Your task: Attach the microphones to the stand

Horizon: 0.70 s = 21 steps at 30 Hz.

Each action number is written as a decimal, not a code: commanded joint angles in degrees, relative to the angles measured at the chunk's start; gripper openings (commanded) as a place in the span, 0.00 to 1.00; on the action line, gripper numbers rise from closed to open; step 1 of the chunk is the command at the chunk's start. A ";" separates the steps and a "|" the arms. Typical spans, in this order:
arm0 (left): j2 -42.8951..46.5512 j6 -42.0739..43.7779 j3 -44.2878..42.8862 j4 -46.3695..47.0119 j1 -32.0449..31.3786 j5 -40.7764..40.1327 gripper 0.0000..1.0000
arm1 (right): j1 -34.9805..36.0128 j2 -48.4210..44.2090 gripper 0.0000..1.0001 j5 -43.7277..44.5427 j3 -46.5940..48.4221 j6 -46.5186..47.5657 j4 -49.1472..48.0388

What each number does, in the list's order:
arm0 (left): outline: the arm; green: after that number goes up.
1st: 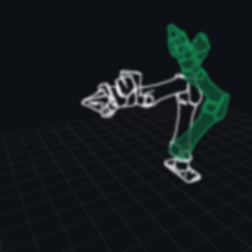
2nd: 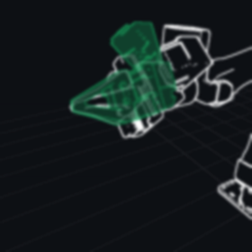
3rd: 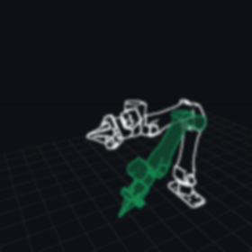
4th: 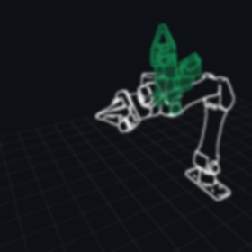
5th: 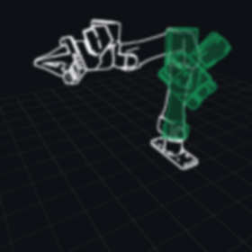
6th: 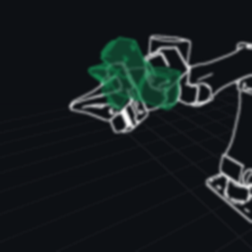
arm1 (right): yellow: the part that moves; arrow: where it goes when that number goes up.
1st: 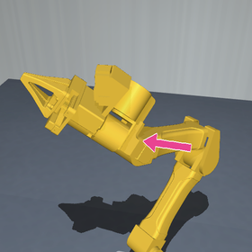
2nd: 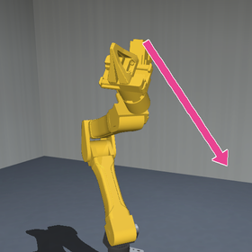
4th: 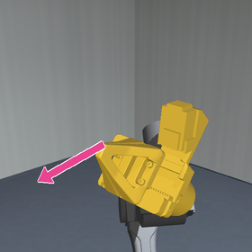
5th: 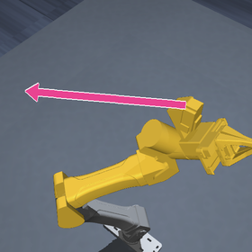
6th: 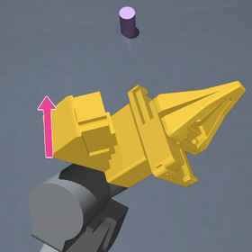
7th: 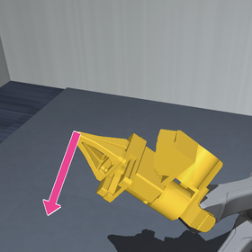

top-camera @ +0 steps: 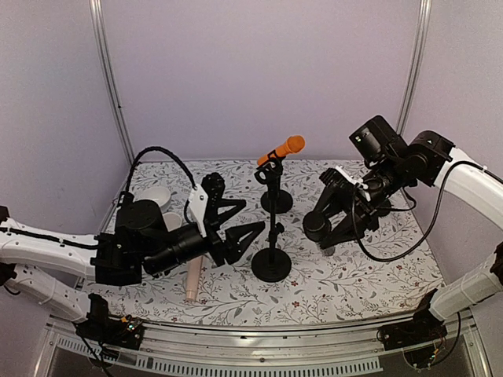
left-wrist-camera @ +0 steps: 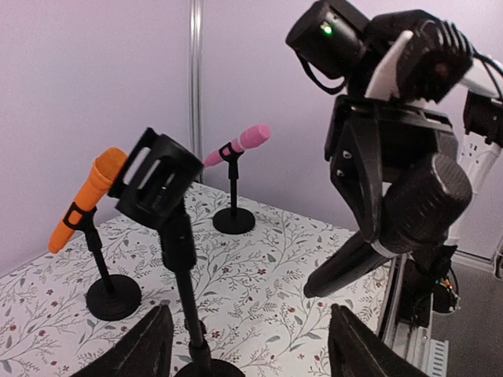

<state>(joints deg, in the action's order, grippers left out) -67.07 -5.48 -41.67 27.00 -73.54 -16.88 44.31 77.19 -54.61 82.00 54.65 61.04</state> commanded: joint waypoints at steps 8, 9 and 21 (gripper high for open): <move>-16.36 11.50 -2.79 18.12 -13.97 -14.68 0.72 | -3.92 1.88 0.25 -28.56 0.23 -12.58 -11.42; -18.00 11.12 -4.13 18.16 -13.99 -16.21 0.74 | -4.07 1.83 0.25 -29.19 0.35 -12.96 -11.45; -31.02 14.90 -14.39 28.11 -15.09 -24.44 0.79 | -4.23 -2.31 0.23 -20.53 -6.00 -31.06 -29.78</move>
<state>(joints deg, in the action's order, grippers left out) -95.37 6.90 -53.08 49.34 -87.72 -38.30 40.42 76.09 -77.84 76.31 31.81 38.70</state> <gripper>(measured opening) 0.789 0.472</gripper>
